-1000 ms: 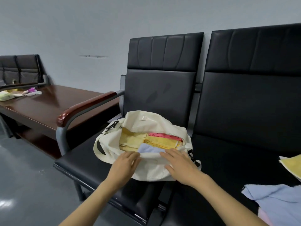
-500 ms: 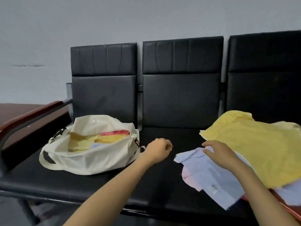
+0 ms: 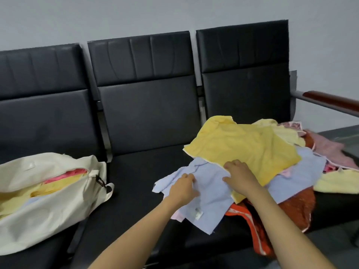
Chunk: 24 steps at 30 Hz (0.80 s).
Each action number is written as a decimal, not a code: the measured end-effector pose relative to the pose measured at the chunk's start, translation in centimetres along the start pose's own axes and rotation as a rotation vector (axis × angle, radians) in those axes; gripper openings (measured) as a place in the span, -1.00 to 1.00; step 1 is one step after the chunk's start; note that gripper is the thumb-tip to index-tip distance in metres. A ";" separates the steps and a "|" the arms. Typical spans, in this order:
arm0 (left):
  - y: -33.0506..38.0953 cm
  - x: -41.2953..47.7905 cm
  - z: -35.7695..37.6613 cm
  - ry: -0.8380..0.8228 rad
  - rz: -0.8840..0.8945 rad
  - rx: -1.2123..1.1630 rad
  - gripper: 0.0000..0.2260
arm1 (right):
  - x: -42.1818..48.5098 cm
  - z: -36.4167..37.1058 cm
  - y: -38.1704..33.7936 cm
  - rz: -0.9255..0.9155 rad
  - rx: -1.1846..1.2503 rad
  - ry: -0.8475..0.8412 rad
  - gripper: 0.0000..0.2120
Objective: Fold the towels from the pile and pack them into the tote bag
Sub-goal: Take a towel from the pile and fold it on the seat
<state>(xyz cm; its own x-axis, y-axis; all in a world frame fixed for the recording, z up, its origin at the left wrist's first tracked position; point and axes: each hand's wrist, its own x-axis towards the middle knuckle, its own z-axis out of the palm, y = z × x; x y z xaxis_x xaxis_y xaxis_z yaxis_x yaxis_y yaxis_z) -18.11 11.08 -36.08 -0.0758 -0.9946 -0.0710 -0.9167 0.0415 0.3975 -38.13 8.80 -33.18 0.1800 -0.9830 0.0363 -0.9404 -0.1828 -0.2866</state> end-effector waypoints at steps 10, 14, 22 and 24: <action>-1.0 0.1 1.3 0.068 -0.018 -0.097 -0.89 | 0.0 1.2 -0.2 0.174 -0.077 0.156 -0.82; -0.8 -0.2 1.8 0.061 0.157 -0.172 -0.68 | 0.4 0.7 -0.5 0.042 0.195 0.327 -0.91; -1.0 -3.8 -2.2 -0.050 -0.061 -1.265 -0.79 | -1.8 0.4 -7.7 -0.241 0.818 -0.069 -0.89; -2.0 -4.7 -3.2 -0.096 -0.176 -1.608 -0.66 | -2.1 0.9 -9.4 -0.264 0.924 -0.151 -0.83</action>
<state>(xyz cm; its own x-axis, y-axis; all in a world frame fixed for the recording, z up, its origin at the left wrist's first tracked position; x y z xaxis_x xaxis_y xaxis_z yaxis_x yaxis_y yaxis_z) -14.64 15.41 -33.64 -0.0990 -0.9642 -0.2460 0.4159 -0.2646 0.8701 -29.39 12.56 -31.47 0.4478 -0.8882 0.1027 -0.2786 -0.2477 -0.9279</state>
